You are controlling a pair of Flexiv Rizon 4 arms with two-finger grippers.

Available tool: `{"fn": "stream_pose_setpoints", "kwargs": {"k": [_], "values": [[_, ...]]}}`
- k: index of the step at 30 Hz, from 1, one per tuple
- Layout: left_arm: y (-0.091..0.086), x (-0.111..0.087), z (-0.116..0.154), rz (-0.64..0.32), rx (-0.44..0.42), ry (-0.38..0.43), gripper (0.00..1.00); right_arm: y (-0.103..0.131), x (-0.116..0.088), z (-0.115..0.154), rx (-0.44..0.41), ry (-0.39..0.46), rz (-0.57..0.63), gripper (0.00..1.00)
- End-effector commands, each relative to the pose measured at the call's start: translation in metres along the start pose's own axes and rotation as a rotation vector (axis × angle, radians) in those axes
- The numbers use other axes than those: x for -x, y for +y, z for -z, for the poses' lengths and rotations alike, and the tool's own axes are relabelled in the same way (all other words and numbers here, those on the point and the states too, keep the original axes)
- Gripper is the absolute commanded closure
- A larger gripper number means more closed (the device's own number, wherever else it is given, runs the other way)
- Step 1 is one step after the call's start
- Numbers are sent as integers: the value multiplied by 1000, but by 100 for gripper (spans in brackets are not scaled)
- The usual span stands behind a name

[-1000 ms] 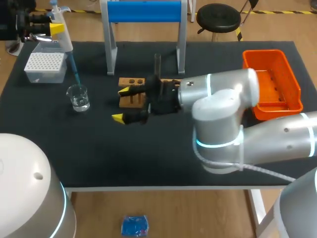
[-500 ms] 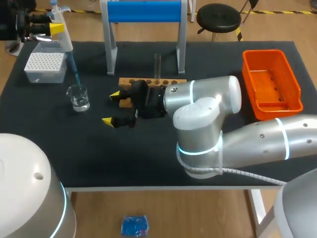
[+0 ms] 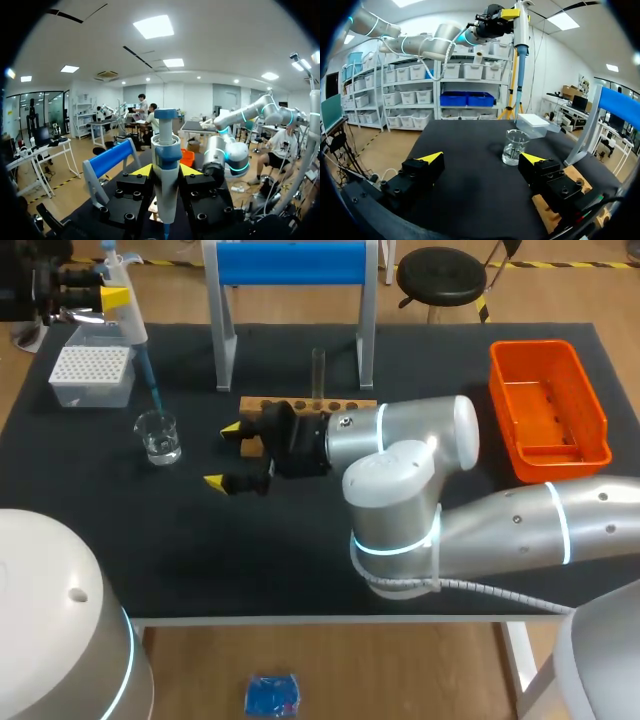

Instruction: Invert the test tube, pick up the pipette, mount the tip to pipette, aspirate from beaker and dispense into the tube, eject the tip, return the pipette, and cap with the stopper.

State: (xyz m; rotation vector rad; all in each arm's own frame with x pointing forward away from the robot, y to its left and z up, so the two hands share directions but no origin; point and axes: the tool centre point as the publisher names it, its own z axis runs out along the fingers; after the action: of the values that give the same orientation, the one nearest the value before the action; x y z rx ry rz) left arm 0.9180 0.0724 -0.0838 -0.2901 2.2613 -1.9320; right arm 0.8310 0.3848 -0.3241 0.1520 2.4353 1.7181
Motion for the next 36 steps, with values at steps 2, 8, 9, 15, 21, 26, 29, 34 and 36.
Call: {"fn": "stream_pose_setpoints", "kwargs": {"k": [2, 8, 9, 15, 21, 26, 29, 34, 36], "values": [[0, 1, 0, -1, 0, 2, 100, 3, 1, 4, 9, 10, 4, 0], [0, 1, 0, -1, 0, 2, 100, 3, 1, 4, 9, 10, 4, 0], [0, 1, 0, -1, 0, 2, 100, 3, 1, 4, 9, 10, 4, 0], [0, 1, 0, -1, 0, 2, 100, 3, 1, 4, 9, 10, 4, 0], [0, 1, 0, -1, 0, 2, 100, 3, 1, 4, 9, 10, 4, 0], [3, 3, 0, -7, 4, -5, 100, 3, 1, 4, 9, 10, 4, 0], [8, 6, 0, -16, 5, -12, 100, 3, 1, 4, 9, 10, 4, 0], [18, 9, 0, -22, -10, -11, 100, 3, 1, 4, 9, 10, 4, 0], [23, 11, 0, -14, -13, -12, 100, 3, 1, 4, 9, 10, 4, 0]]}}
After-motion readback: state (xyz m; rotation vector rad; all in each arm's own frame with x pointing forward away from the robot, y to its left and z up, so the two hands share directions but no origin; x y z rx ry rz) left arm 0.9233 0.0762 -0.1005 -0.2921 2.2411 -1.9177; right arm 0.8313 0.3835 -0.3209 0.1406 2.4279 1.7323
